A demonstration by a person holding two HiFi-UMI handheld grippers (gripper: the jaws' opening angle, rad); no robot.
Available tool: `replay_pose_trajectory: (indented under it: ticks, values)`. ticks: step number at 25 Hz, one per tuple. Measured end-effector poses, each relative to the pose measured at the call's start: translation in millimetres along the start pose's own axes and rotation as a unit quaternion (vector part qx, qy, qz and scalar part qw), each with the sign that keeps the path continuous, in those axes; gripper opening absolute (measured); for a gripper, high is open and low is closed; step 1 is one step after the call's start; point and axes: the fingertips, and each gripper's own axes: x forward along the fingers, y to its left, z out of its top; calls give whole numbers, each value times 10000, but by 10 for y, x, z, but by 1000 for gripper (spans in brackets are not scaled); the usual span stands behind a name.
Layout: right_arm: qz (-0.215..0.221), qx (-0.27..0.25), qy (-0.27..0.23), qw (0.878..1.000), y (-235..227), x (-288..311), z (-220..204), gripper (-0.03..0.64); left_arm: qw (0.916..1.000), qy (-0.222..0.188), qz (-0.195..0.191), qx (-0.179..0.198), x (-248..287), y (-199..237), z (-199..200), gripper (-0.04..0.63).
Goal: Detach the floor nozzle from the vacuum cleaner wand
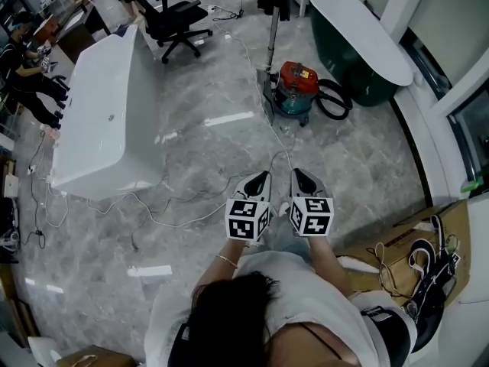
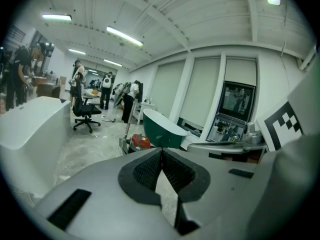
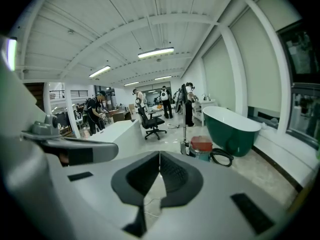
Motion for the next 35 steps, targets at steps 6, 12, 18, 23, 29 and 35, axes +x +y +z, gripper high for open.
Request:
replay_pose_trajectory:
  ticks: [6,12,18,23,29,35]
  values:
    - [126,-160,-47,9998,-106,108,115,15,10000,-35,19,-62,182,16,85,5]
    - [160,-90,-59,9998,-321,250,279,15,10000,-31,23,-28,426,0,214,5]
    - [221,-153,7,9996,-561,494,433,15,9999,-10,113,26,781,16,377,5]
    - [287,-136,25,9995,-747,735,551,15,9998,-78,169,70,1048,31,515,5]
    - [478,-166,-16,9987,-855,1054,733,15,9993,-128,349,2,1368,178,675,5]
    - [575,-149,-27,9982,-1045,1272,855,15,9987,-166,477,17,1638,191,805,5]
